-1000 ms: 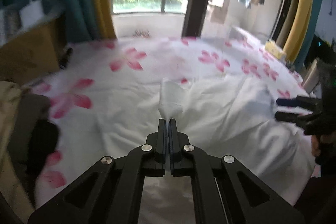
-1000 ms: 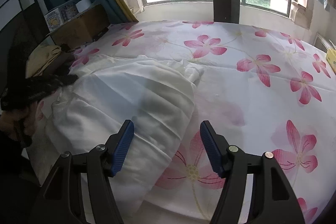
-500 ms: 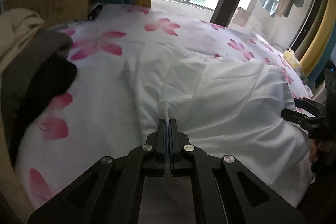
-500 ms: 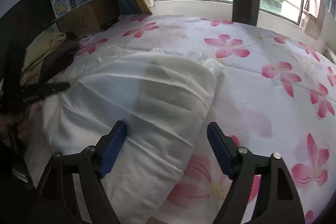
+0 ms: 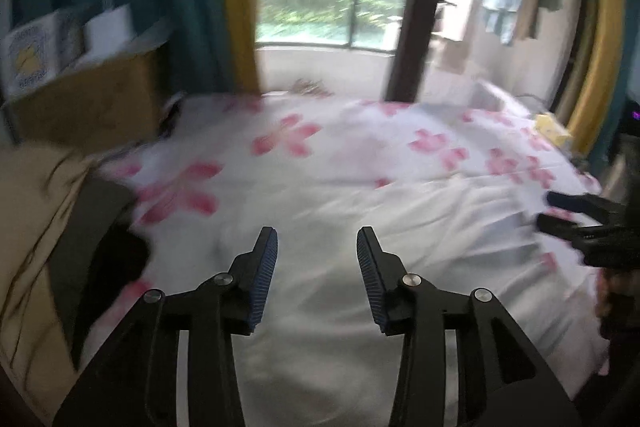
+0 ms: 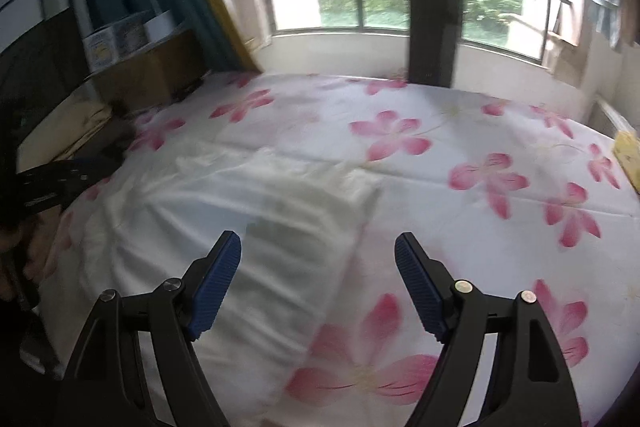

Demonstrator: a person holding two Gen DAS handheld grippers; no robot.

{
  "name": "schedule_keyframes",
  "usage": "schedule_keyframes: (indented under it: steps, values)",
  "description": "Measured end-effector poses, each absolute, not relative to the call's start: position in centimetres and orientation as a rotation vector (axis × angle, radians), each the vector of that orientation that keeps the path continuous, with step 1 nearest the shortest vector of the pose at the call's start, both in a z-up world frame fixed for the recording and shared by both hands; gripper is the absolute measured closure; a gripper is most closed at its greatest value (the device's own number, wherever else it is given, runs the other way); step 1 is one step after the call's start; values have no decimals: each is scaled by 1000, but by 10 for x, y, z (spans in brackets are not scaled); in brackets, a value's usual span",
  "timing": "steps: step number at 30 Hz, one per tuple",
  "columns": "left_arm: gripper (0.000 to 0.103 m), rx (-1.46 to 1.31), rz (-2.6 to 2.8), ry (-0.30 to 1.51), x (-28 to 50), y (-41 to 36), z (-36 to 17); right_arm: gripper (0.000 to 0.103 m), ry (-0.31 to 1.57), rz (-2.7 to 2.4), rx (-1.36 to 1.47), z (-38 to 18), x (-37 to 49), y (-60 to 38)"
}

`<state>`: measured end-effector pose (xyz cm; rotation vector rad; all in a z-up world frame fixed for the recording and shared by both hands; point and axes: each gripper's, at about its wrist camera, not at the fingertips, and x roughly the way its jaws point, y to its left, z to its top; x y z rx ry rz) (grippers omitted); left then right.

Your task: Fold large clothes

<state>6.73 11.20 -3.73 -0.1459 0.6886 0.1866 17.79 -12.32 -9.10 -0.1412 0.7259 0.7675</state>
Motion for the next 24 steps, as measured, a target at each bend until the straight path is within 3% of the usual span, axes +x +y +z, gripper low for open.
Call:
schedule_keyframes:
  steps: [8, 11, 24]
  values:
    - [59, -17, 25, 798, 121, 54, -68, 24, 771, 714, -143, -103, 196, -122]
    - [59, -59, 57, 881, 135, 62, -92, 24, 789, 706, -166, -111, 201, -117]
    - [57, -85, 98, 919, 129, 80, -106, 22, 791, 706, -247, -126, 208, -93]
